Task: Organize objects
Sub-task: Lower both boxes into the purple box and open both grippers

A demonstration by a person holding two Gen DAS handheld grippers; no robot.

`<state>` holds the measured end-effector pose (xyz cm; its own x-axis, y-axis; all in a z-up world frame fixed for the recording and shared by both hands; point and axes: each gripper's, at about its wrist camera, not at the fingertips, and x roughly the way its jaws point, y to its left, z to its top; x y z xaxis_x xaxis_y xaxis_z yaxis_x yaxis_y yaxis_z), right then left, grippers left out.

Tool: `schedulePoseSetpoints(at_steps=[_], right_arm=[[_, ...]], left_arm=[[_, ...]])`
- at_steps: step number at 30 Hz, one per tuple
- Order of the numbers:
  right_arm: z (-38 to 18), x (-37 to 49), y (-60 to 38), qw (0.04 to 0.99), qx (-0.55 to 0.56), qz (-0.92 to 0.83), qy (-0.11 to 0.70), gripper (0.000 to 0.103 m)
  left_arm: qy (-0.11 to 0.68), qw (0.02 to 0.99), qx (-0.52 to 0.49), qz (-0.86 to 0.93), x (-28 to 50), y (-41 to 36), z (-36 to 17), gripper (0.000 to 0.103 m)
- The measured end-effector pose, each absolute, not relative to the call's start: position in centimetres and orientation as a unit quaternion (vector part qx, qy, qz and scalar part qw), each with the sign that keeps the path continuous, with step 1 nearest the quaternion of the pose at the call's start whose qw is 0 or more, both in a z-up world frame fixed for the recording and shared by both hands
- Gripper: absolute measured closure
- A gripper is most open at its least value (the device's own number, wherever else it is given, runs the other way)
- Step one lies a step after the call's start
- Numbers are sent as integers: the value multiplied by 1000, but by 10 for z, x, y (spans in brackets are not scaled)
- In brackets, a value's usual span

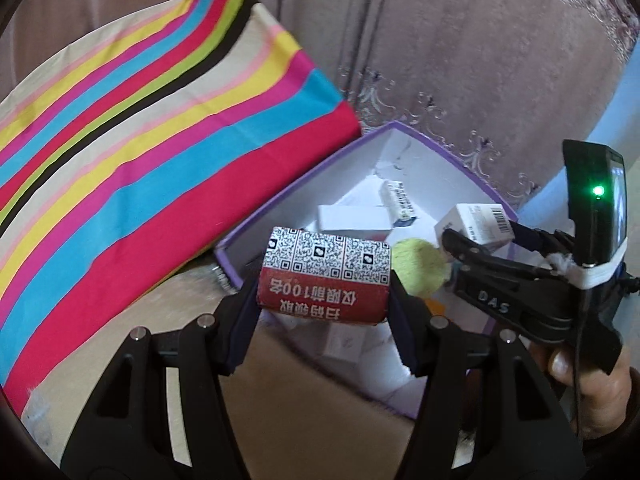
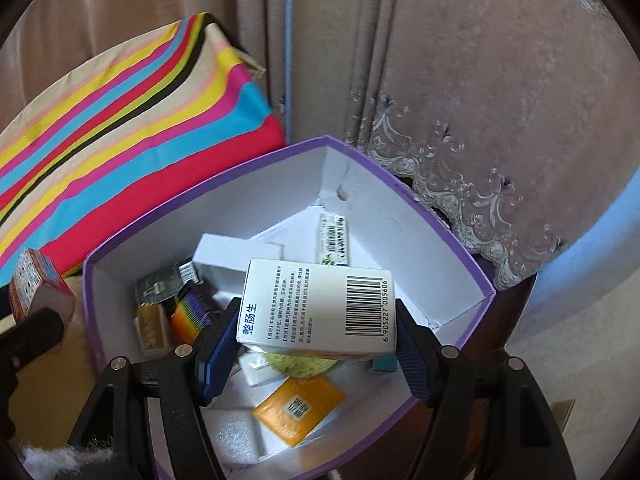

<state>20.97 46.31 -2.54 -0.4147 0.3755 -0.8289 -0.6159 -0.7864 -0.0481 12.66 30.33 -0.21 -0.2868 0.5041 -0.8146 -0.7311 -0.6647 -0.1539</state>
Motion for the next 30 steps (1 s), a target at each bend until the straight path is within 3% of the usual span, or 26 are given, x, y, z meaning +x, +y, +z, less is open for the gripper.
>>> schedulePoseSetpoints(at_steps=[12,19,23,30], right_arm=[[-38,207,487,309,-450,825,144,31],[-47,209,489,311,-457,818,159,23],[-45,214,486,316,-455,818,157,20],[-42,223,475,327,-458,811,155,19]], left_arm=[[120,411,-462,777,125,343,-7,39],[122,411,-455,781,127,342,-4,22],[121,415,-462,774,130,339,-3,20],[104,446,-445,769,150,317,15,3]])
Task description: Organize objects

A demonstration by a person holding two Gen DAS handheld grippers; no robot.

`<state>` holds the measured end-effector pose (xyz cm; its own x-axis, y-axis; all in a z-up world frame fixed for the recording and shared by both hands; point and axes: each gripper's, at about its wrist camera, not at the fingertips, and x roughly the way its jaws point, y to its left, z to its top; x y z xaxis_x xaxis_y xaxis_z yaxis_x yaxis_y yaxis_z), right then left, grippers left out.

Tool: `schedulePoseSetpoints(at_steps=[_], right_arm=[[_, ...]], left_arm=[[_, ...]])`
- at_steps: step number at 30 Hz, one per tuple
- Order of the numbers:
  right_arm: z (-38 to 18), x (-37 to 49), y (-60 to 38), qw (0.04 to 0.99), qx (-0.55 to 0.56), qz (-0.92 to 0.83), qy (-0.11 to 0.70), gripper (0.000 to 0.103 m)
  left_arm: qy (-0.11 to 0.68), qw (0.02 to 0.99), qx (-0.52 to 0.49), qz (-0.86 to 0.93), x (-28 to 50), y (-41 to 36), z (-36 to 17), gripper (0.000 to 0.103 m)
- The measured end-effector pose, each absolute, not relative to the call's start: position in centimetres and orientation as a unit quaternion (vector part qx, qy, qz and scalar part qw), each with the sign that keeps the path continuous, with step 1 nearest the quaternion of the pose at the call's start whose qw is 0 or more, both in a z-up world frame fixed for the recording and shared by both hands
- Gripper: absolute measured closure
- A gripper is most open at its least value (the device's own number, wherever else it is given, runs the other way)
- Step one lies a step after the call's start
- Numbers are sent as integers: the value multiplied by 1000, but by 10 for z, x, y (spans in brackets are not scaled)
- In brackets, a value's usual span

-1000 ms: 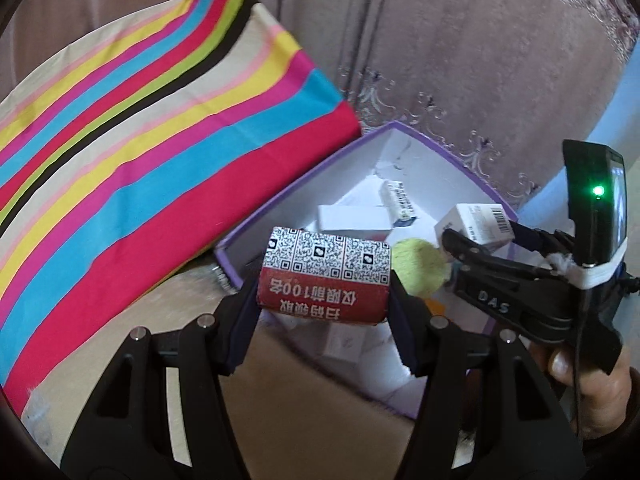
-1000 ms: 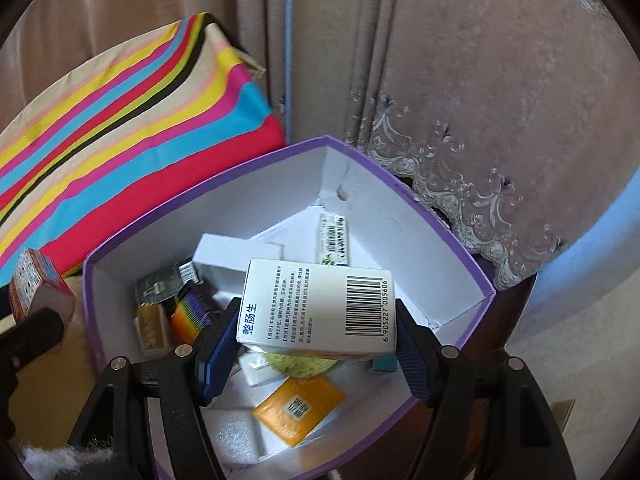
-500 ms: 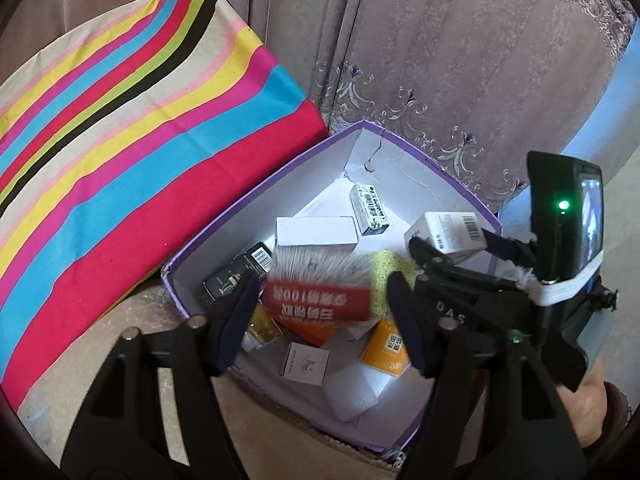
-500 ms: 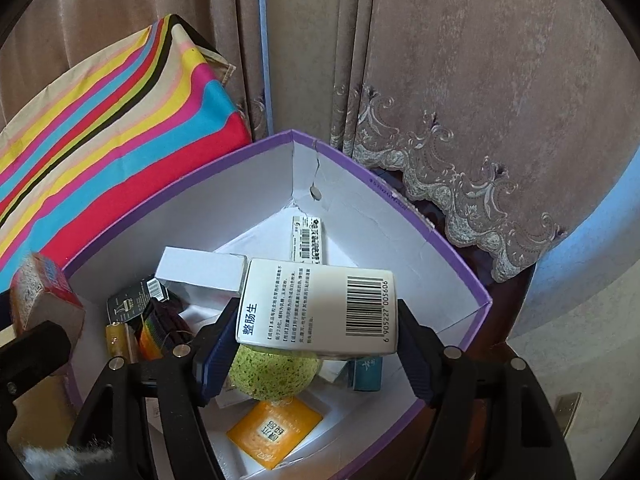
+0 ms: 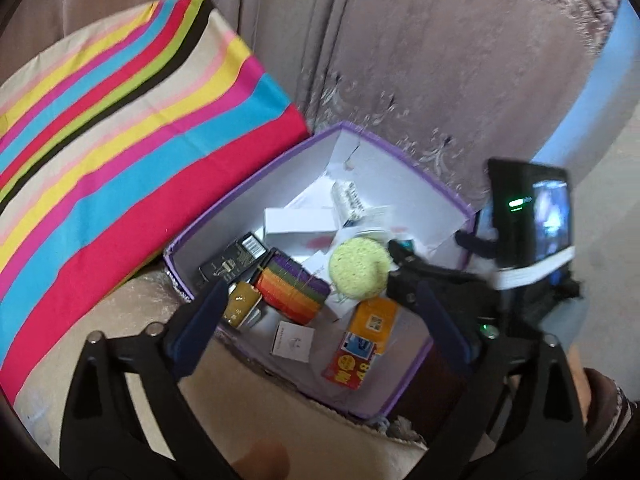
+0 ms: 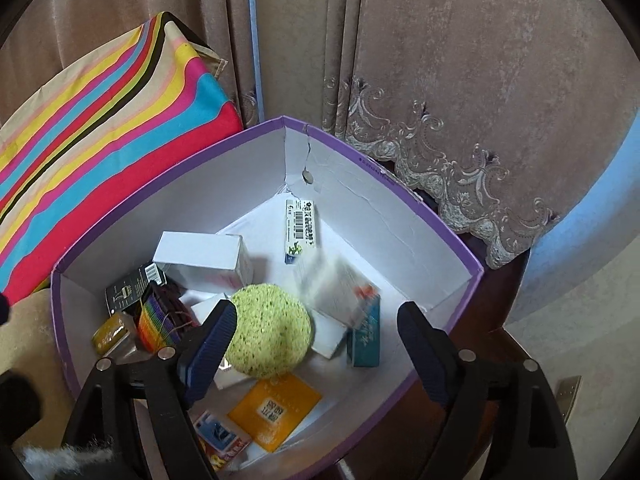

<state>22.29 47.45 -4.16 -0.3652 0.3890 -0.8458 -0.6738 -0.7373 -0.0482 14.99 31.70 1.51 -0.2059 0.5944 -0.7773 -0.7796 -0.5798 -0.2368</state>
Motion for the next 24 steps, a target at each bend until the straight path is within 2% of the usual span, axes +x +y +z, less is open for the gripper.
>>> schedulePoseSetpoints(at_steps=[3,13,20,24], right_arm=[[-39,228,468,334,-460,808,153,19],[-22,253,443,346,-466,805,126,19],[-15,273,436,349,-461,806,128,19],[-17,270,436,345,-457,806,146,19]], left_arm=[[80,471,-437,762,160,306,27,0],[35,487,-438,755,164,286,25,0],[10,499,-392,773,173,280,41,0],[27,486,-364,794,176,276,53,0]])
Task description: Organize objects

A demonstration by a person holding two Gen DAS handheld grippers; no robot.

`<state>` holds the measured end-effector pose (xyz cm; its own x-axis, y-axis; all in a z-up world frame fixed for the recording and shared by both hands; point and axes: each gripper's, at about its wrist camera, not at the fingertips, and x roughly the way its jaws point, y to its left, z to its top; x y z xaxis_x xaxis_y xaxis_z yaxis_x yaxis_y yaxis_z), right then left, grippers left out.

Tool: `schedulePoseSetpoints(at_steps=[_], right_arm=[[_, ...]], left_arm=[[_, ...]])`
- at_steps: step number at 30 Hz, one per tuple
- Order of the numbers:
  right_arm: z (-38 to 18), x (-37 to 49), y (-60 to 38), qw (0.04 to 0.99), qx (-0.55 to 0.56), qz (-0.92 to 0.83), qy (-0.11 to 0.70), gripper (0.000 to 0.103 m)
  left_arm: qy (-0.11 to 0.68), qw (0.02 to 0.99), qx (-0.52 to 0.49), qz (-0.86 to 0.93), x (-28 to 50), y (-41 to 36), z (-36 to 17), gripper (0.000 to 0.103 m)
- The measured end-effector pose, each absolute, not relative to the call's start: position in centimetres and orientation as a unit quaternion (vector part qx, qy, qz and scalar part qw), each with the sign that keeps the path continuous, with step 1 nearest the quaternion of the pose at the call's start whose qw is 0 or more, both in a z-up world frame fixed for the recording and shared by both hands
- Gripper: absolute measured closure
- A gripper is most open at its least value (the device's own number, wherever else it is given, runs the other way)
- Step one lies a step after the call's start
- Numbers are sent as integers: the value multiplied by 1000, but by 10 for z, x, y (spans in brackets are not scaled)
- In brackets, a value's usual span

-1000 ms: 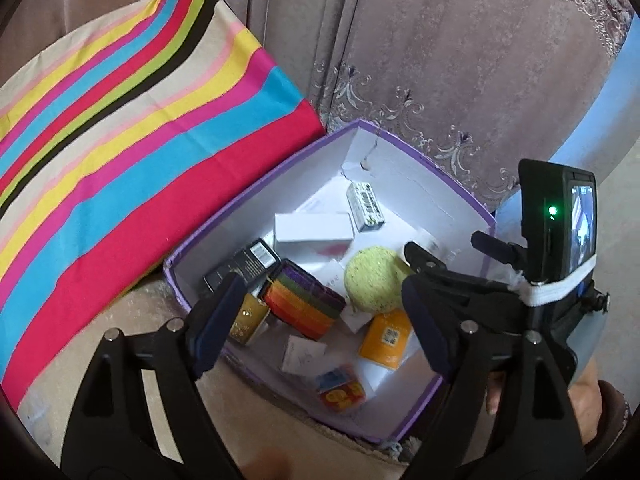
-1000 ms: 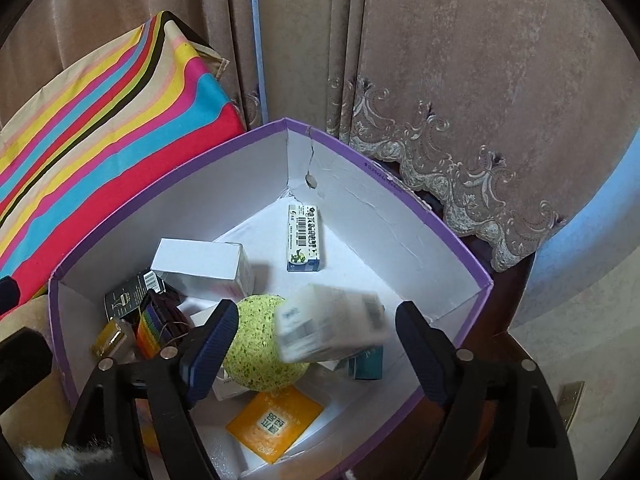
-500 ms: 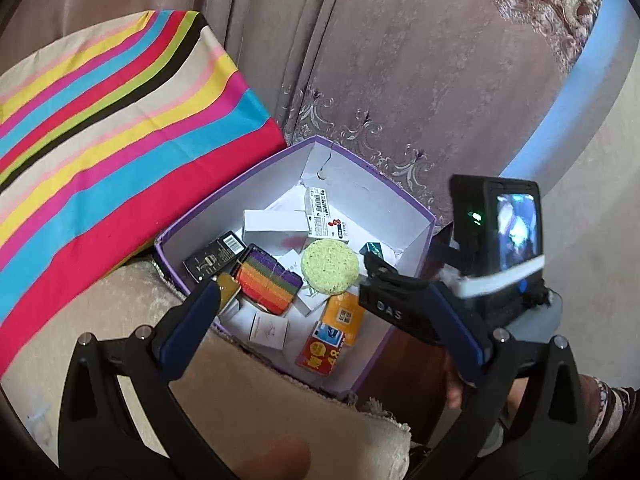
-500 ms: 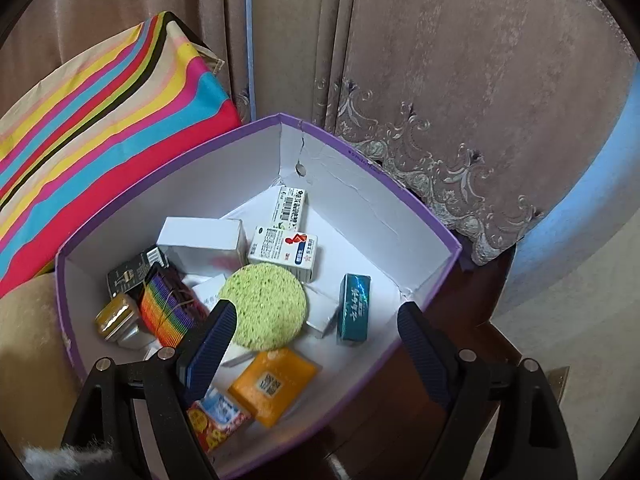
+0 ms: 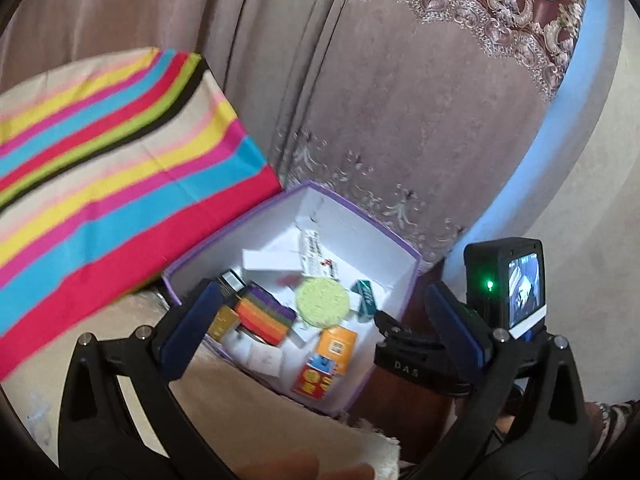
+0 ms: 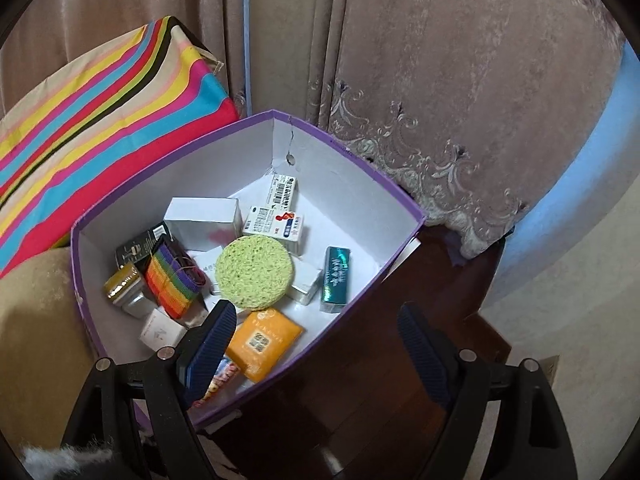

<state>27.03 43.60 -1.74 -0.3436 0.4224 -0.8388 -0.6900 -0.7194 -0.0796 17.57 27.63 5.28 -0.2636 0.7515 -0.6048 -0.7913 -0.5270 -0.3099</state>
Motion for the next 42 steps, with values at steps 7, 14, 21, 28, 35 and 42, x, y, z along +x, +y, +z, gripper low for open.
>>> schedulePoseSetpoints(at_steps=[7,14,21,28,35,42], right_arm=[[-21,259,429,340,-460,810,131,19],[-23,243,423,332,-460,815,114,19],[-27,235,423,333,-462,815,105,19],[-29,231,424,333,-463,815,106,19],[-30,231,425,332,-466,813,107,19],[-31,234,427,334,-465,812,116,19]], left_arm=[[26,474,-365,801,167,274,49,0],[23,471,-382,795,165,272,44,0],[16,468,-396,790,160,269,35,0],[10,471,-412,780,156,267,30,0],[26,473,-420,774,158,270,24,0],[31,469,-430,771,155,270,19,0]])
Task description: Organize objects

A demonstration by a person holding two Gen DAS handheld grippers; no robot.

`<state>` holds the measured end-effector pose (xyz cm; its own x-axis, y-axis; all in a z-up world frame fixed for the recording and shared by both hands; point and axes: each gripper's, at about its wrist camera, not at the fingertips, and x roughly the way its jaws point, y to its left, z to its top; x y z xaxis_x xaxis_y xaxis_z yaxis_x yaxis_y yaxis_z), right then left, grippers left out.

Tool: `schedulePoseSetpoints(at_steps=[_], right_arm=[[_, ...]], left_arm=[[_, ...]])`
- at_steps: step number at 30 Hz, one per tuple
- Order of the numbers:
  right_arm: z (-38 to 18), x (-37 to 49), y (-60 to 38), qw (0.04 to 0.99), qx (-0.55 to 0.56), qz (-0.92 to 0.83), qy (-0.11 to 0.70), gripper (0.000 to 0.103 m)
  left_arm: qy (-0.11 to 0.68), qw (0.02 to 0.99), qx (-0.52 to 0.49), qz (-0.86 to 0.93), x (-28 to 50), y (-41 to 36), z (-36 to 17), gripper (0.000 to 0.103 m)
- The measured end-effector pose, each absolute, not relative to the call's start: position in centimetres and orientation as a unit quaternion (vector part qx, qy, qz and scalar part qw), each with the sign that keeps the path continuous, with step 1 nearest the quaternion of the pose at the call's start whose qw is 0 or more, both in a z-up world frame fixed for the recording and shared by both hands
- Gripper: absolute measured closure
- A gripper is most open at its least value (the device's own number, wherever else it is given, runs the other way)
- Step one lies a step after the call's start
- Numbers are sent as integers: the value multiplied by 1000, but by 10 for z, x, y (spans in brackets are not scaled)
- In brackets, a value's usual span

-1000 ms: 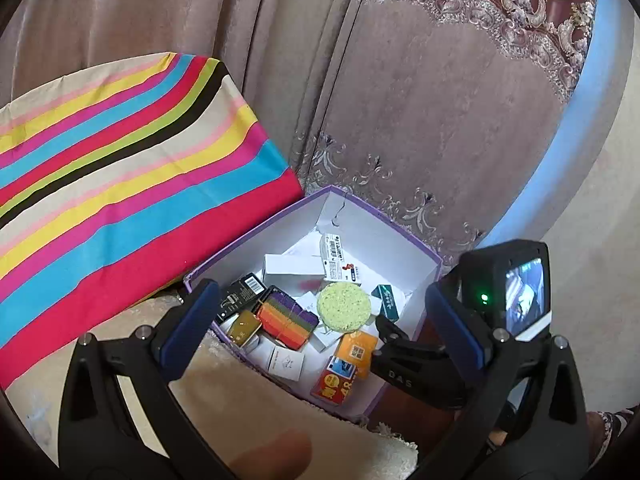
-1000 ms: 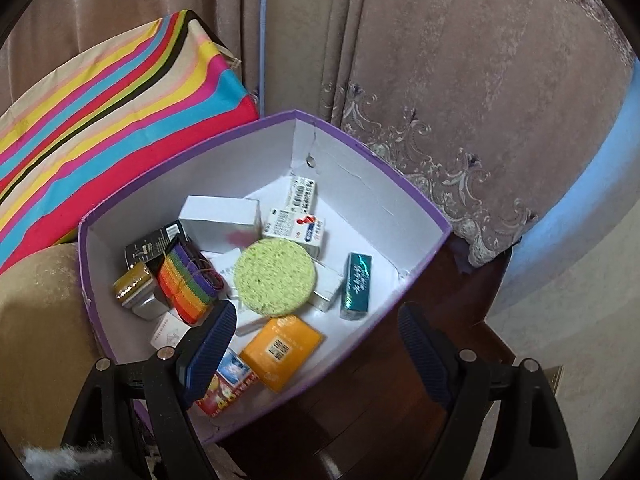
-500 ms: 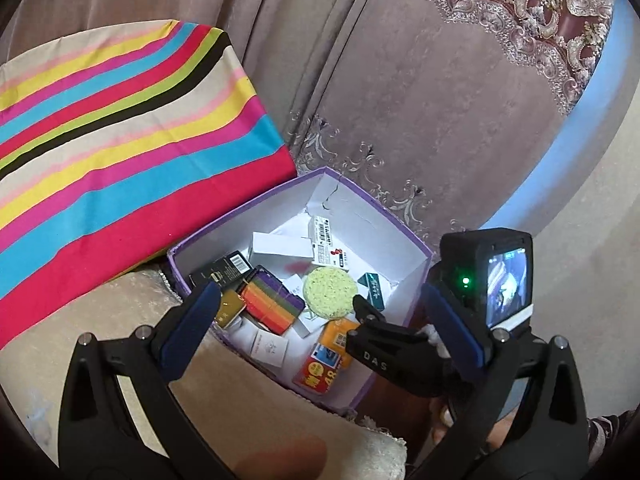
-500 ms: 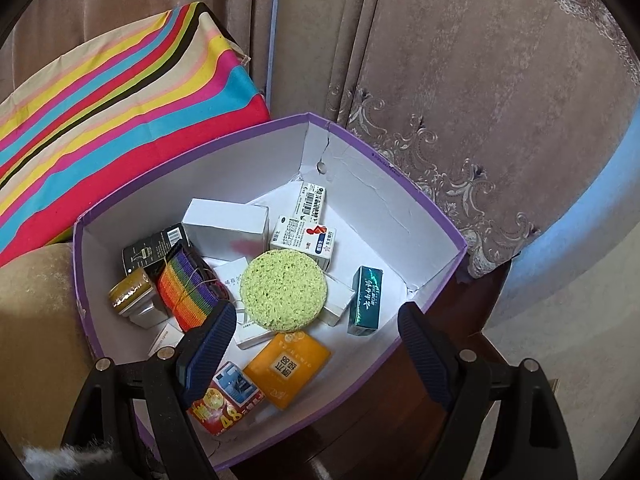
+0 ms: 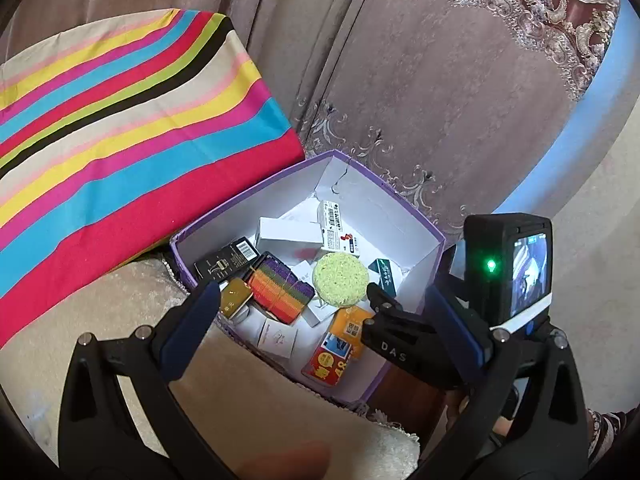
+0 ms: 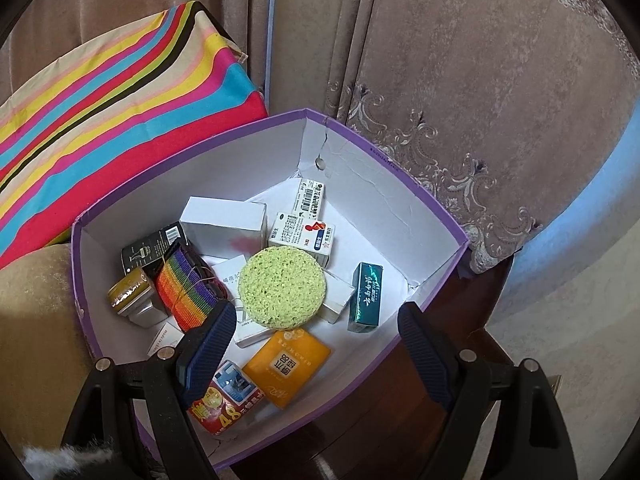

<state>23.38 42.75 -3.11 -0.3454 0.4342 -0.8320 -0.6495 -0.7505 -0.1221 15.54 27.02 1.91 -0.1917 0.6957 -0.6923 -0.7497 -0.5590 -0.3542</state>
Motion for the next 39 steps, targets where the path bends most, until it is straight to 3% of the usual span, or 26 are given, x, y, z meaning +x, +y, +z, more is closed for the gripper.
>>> schedulePoseSetpoints(at_steps=[19,39], right_arm=[[3,268,439,326,-438,823,157,19],[19,265,434,310,-418,839,159,19]], left_arm=[[86,438,-478,756,151,283,-18,0],[84,439,-498,743,148,282,-26,0]])
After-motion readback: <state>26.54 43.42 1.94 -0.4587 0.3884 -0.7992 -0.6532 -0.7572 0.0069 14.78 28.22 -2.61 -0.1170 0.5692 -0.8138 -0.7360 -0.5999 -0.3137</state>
